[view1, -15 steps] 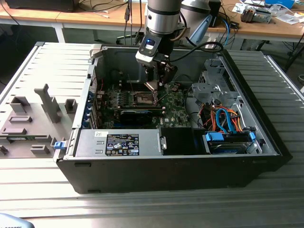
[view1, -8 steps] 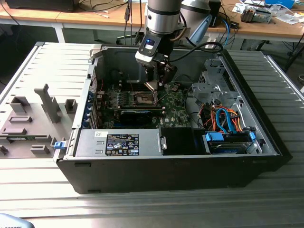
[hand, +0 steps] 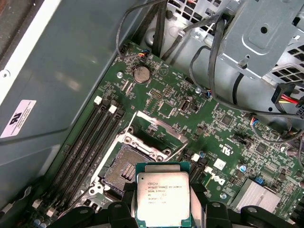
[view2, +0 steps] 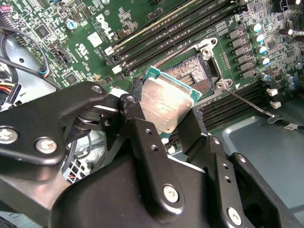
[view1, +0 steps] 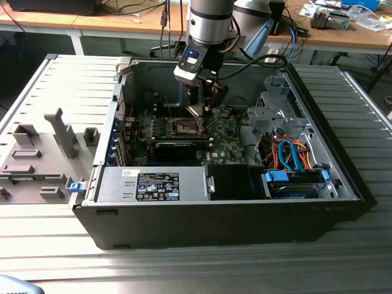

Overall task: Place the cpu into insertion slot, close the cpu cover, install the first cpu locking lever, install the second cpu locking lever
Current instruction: 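Place the cpu into insertion slot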

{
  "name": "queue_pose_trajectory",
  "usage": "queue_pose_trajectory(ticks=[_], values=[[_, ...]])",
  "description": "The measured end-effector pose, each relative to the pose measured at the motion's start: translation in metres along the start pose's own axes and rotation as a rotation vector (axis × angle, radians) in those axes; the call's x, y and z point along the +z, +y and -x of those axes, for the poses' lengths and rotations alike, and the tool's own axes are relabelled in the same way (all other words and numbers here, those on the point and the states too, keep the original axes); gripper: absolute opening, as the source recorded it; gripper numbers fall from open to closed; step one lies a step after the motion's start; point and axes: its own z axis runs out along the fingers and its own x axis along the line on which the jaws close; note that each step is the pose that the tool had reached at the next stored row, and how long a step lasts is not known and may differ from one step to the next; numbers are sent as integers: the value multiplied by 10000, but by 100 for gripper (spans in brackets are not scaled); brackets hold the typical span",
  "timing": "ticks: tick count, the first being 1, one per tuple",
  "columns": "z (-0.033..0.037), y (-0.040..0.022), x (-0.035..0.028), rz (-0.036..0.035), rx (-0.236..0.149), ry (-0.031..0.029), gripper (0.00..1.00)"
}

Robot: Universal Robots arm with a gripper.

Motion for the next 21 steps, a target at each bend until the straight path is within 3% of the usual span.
queue_pose_trajectory(ticks=[21], values=[[0,0,4,-6,279,8,54]])
